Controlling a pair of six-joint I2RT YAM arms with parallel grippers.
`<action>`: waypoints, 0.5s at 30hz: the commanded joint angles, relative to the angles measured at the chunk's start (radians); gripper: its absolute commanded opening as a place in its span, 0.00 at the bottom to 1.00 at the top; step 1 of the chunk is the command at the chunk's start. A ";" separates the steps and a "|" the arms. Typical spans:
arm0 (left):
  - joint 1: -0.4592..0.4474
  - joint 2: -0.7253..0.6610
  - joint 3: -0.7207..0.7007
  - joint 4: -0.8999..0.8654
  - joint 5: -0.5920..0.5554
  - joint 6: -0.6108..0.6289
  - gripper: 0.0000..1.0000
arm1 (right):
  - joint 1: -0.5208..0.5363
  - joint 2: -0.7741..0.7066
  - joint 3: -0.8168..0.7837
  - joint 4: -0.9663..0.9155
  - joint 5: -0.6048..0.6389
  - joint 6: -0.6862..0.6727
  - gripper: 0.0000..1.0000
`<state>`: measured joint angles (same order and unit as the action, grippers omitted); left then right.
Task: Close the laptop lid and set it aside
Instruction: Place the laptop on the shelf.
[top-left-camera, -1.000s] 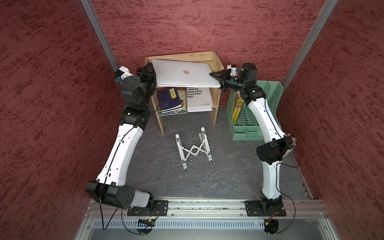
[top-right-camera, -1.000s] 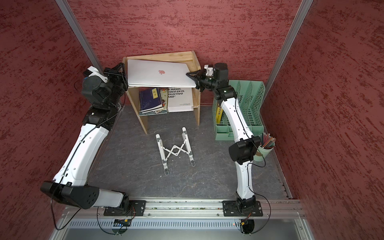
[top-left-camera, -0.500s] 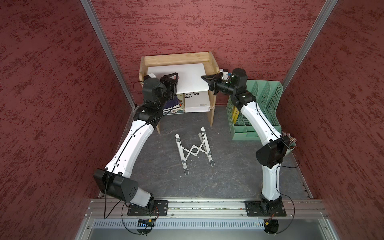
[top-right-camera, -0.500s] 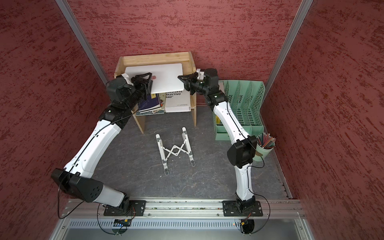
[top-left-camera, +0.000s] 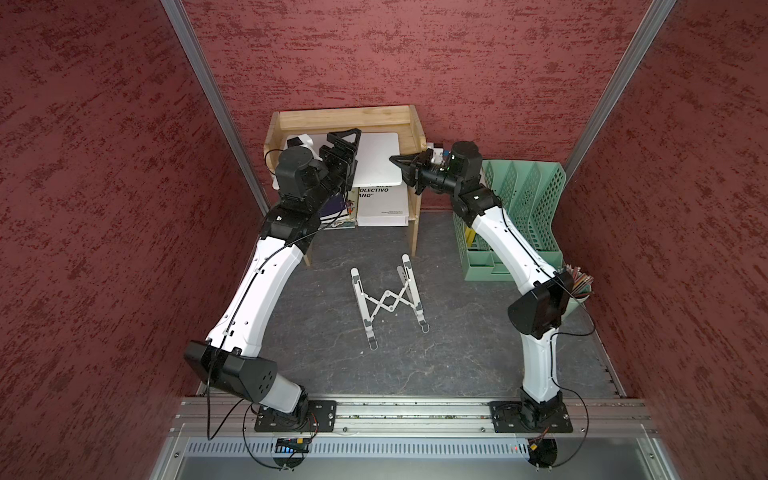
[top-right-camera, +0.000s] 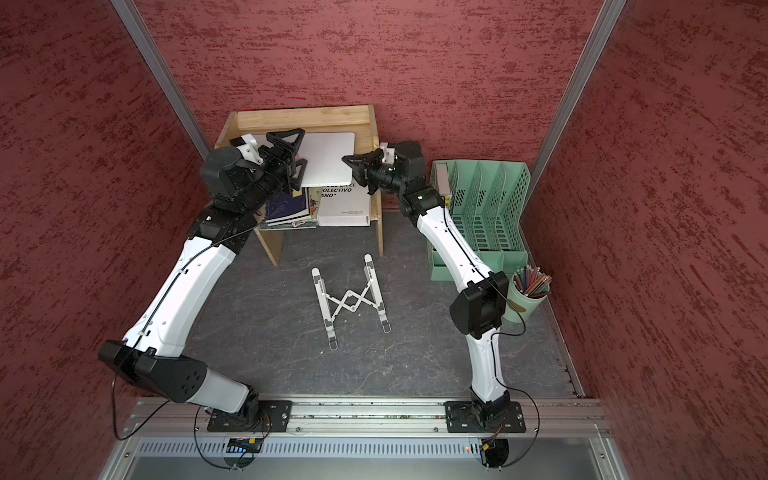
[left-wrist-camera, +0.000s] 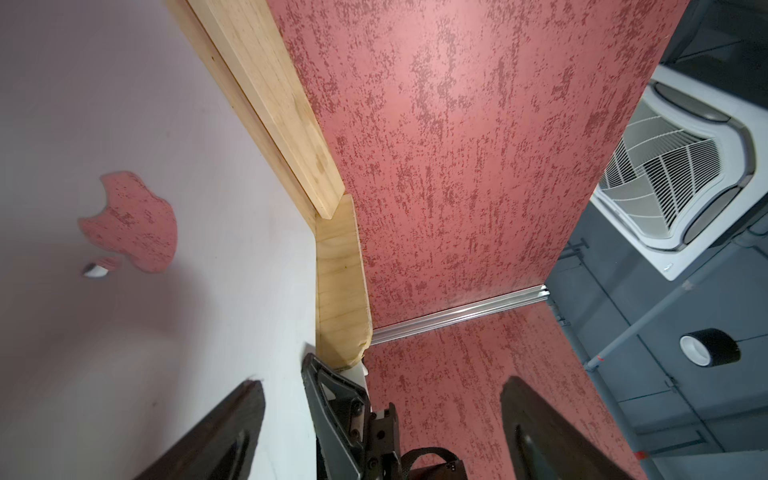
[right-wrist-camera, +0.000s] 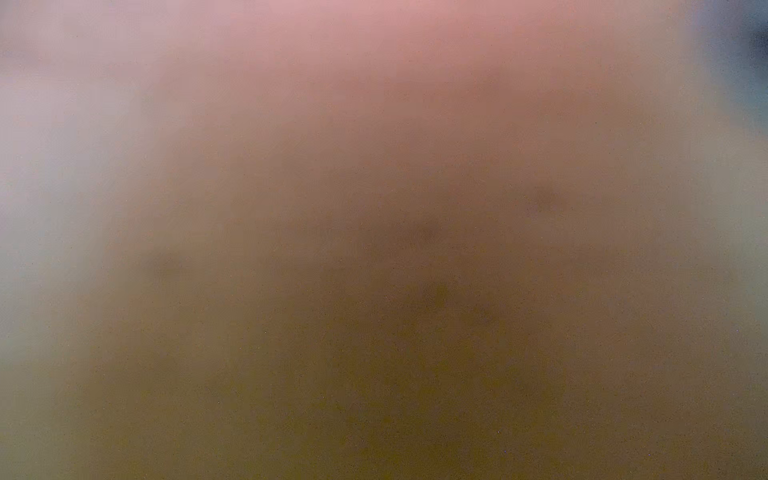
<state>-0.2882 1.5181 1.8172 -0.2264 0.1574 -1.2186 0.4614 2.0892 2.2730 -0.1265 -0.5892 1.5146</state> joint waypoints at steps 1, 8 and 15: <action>-0.018 -0.002 0.124 -0.119 0.024 0.113 0.93 | 0.031 -0.034 0.017 0.081 -0.011 0.015 0.00; -0.126 -0.120 0.219 -0.441 -0.151 0.271 0.94 | 0.030 -0.034 0.018 0.085 -0.009 0.016 0.00; -0.207 -0.338 -0.020 -0.687 -0.286 0.205 0.88 | 0.031 -0.033 0.018 0.087 -0.013 0.012 0.00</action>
<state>-0.4854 1.2083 1.8824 -0.7422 -0.0452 -0.9993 0.4633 2.0892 2.2730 -0.1246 -0.5797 1.5269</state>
